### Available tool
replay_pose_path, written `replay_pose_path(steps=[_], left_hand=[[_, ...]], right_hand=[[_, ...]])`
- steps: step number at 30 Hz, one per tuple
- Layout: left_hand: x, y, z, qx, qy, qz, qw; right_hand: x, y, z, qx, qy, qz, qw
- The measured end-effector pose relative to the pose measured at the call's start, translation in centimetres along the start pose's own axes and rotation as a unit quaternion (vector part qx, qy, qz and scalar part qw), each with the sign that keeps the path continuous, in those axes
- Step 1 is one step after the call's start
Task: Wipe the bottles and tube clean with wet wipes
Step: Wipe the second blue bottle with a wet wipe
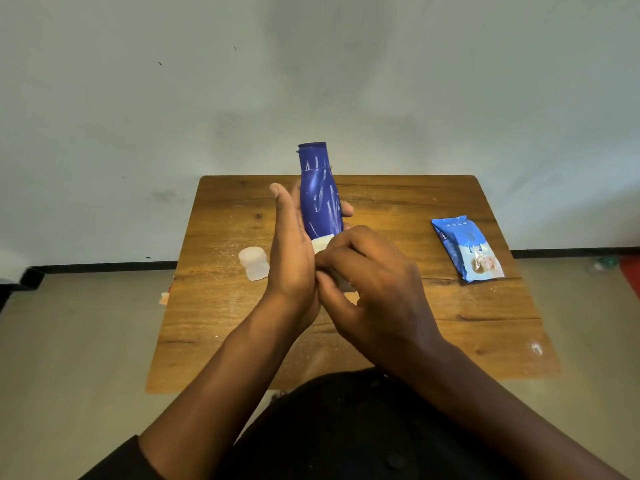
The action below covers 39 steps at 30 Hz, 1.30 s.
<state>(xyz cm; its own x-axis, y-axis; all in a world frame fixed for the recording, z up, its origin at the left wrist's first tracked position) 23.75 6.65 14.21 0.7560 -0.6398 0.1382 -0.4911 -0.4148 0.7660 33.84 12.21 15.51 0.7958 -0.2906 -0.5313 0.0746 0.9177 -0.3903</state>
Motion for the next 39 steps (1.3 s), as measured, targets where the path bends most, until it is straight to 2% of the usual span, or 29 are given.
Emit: replay_pose_path(steps=[6, 14, 19, 24, 27, 32, 35, 39], left_hand=[[0.2, 0.1, -0.6, -0.061, 0.016, -0.018, 0.998], [0.4, -0.2, -0.5, -0.057, 0.036, 0.019, 0.998], [0.7, -1.3, -0.4, -0.094, 0.022, 0.02, 0.995], [1.2, -2.5, -1.1, -0.178, -0.045, -0.028, 0.983], [0.9, -2.4, -1.1, -0.205, -0.04, -0.051, 0.977], [0.9, -1.9, -0.4, -0.141, -0.002, -0.033, 0.989], [0.8, -1.6, -0.2, -0.12, 0.023, -0.025, 0.992], [0.7, -1.6, -0.9, -0.141, 0.001, -0.042, 0.989]], right_hand=[[-0.6, 0.1, -0.2, -0.015, 0.025, -0.026, 0.999], [-1.4, 0.8, -0.2, -0.042, 0.033, -0.056, 0.997], [-2.5, 1.7, 0.6, -0.055, 0.057, -0.093, 0.993], [-5.2, 2.8, 2.1, -0.045, 0.11, -0.12, 0.986], [-5.7, 3.6, 2.4, -0.036, 0.092, -0.134, 0.986], [-2.2, 2.5, 1.1, -0.069, 0.028, -0.11, 0.991], [-0.3, 2.1, 0.3, -0.078, 0.035, -0.094, 0.992], [-1.4, 2.6, 1.1, -0.081, 0.074, -0.096, 0.989]])
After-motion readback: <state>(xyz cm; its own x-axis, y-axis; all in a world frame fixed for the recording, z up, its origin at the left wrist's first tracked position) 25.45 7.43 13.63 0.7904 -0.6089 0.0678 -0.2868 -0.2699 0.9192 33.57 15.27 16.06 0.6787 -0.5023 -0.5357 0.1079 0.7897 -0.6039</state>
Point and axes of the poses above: each hand's wrist, its own x-axis away from the middle knuckle, its own z-axis out of the back of the hand, y = z × x, the point moved 2 cm from there along -x, towards the middle knuckle, and after that the axes turned 9 degrees about x, right-handed, at the moved point
